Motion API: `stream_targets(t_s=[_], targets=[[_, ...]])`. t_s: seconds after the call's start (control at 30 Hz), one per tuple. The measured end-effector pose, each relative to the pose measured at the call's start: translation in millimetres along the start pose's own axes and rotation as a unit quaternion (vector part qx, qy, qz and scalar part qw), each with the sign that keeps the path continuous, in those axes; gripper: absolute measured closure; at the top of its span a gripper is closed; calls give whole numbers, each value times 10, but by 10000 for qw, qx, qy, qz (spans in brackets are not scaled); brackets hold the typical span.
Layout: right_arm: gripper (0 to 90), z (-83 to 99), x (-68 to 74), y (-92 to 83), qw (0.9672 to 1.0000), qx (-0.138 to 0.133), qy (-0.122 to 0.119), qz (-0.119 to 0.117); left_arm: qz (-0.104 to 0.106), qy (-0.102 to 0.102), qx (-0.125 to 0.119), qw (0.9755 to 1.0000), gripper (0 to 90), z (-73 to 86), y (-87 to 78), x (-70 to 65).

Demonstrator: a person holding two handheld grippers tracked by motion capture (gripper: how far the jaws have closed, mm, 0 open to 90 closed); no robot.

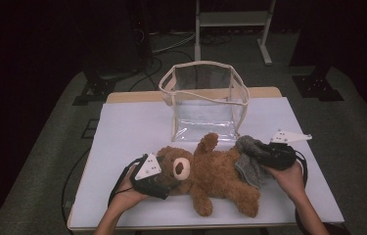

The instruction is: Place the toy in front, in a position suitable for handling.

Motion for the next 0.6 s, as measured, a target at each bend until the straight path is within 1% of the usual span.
stream_targets(t_s=[0.03,0.1,0.13,0.17,0.2,0.27,0.33,0.37,0.4,0.43,0.47,0.53,0.57,0.6], targets=[[645,-14,61,-44,9999,-39,-37,-145,-8,-3,4,10000,104,0,0,0],[645,-28,144,-88,9995,-79,-107,-287,-32,3,14,10000,104,0,-1,-3],[646,-27,197,-101,9992,-55,-177,-363,-36,11,23,10000,104,1,-3,-5],[646,-27,197,-101,9992,-55,-177,-363,-36,11,23,10000,104,1,-3,-5],[646,-20,255,-90,9986,-23,-250,-469,-52,-14,9,10000,104,3,-2,-5],[646,-18,290,-66,9980,5,-257,-578,-49,-46,-8,10000,104,6,0,-5],[646,-8,313,-56,9975,60,-336,-623,-39,-50,-1,10000,104,4,1,1],[646,-8,313,-56,9975,60,-336,-623,-39,-50,-1,10000,104,4,1,1],[646,7,323,-64,9967,118,-409,-687,-32,-41,5,10000,104,3,2,6],[646,7,323,-64,9967,118,-409,-687,-29,-50,2,10000,104,2,5,10],[646,17,321,-74,9964,142,-461,-701,-19,-46,18,10000,104,1,5,15],[646,82,291,-86,9949,246,-439,-872,-26,-84,-15,10000,104,-8,14,19],[646,82,291,-86,9949,246,-439,-872,-26,-84,-15,10000,104,-8,14,19],[646,117,269,-88,9942,277,-413,-954,-19,-85,-6,10000,103,-8,14,30]])
Point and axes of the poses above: each handheld gripper's, and its own axes: y roughly forward along the jaws, z roughly out of its underside, x roughly to its left, the point moved 6 cm from there along y, roughly forward along the jaws, and after that the axes turned 1 degree about -y, right-handed, at the moved point
